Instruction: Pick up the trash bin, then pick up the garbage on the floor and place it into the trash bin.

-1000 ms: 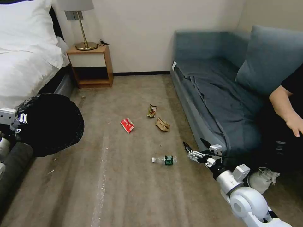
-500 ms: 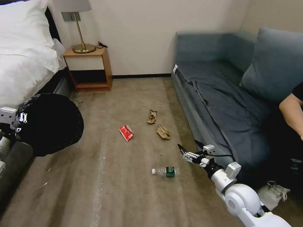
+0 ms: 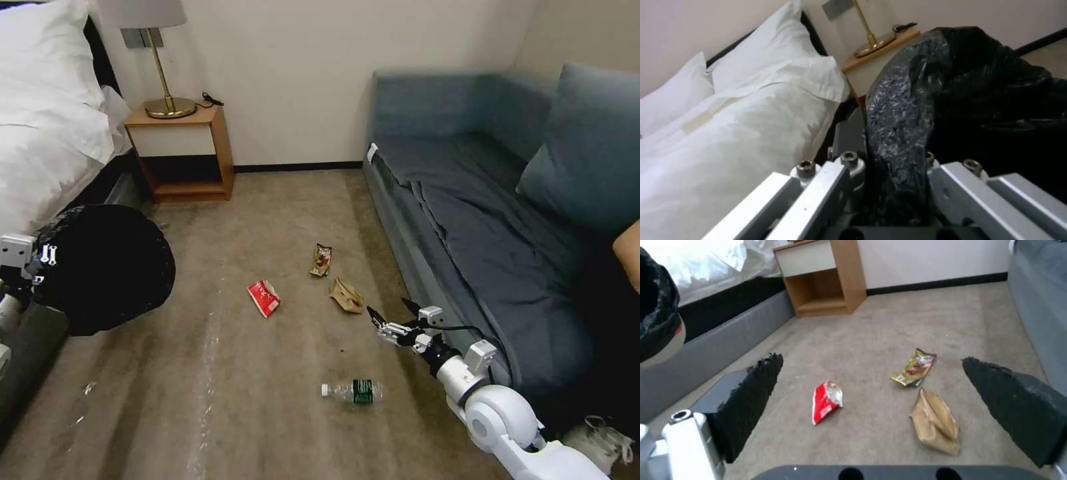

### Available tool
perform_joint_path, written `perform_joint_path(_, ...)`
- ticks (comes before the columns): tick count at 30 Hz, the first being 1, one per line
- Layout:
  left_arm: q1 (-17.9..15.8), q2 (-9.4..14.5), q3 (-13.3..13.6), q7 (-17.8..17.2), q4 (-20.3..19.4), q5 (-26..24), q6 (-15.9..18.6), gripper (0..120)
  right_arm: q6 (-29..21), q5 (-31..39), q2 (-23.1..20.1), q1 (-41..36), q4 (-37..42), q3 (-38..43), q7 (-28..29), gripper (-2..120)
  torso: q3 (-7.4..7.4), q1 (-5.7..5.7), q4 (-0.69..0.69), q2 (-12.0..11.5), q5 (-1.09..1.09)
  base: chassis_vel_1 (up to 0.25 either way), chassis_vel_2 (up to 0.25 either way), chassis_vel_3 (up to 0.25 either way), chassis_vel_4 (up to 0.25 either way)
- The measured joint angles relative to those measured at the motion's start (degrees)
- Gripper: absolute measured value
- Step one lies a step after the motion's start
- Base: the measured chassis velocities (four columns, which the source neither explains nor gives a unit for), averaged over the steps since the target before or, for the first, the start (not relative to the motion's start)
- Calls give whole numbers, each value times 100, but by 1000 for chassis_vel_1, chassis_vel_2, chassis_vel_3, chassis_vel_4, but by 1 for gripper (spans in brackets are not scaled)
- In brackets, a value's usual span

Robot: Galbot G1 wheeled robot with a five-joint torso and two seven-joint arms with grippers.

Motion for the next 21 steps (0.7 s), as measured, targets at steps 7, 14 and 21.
perform_joint_path(7,6,-56,23,19,51,33,-24,6,0,-9,-6,68,-76,-86,16,100,0,0,-2,0,0,-142,135,134,-134)
perform_joint_path(14,-60,-101,66,19,80,37,-26,6,-13,-5,-57,195,-120,-208,64,100,0,0,0,0,0,-135,148,140,-137)
perform_joint_path(21,-99,-131,145,16,96,41,-18,6,-524,158,-430,396,-57,-602,168,100,1,1,-2,0,0,-99,83,101,-94)
